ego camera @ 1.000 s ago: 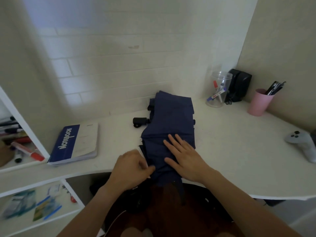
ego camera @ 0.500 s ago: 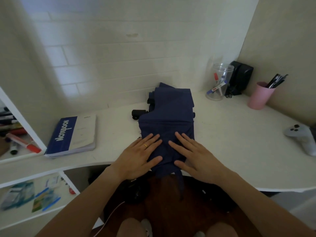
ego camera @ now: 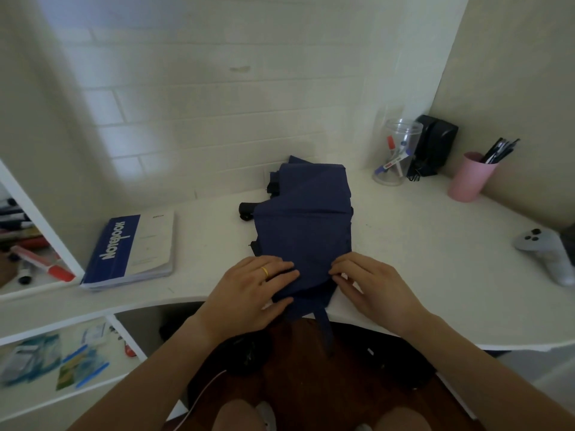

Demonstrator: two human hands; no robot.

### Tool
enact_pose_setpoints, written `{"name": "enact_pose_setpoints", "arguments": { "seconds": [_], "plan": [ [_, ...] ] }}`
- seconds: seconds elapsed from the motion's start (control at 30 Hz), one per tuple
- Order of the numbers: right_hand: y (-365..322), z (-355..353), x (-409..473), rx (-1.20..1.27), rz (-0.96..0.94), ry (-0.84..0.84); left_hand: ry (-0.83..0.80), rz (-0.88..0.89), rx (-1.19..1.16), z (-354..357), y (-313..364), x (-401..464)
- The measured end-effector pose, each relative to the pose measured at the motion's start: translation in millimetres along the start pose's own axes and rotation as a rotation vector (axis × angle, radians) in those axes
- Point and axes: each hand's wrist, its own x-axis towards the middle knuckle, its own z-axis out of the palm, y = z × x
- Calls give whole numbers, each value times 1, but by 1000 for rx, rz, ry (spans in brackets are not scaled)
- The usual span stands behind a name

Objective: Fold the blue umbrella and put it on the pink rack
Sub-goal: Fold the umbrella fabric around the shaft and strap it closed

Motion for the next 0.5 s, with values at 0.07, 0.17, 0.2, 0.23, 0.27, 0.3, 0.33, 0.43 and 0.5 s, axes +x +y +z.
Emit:
{"name": "enact_pose_setpoints", "arguments": {
  "seconds": [0.07,0.17,0.2,0.23,0.27,0.3,0.33,0.43,0.5],
  "plan": [
    [1,-1,-2,29,25,7,80,69,88,2,3,-3],
    [3,-2,-4,-8,24,21,137,116,193,5,4,-10],
    [5,-2,-5,-30,14,20,134,125,213,5,3,-13],
    [6,-1,-7,-50,-4,12,116,139,231,6,1,-16],
    [8,-1,-8,-65,-29,2,79,162,247,6,-1,-18],
    [9,0,-10,-76,-63,-10,40,192,255,7,-4,-20],
    [10,1,-13,-81,-99,-21,-4,217,243,6,-5,-21],
    [10,5,-18,-76,-145,-67,-102,191,97,4,-8,-24],
    [12,7,-19,-75,-135,-88,-124,64,-80,-5,-5,-19]
  ]
}}
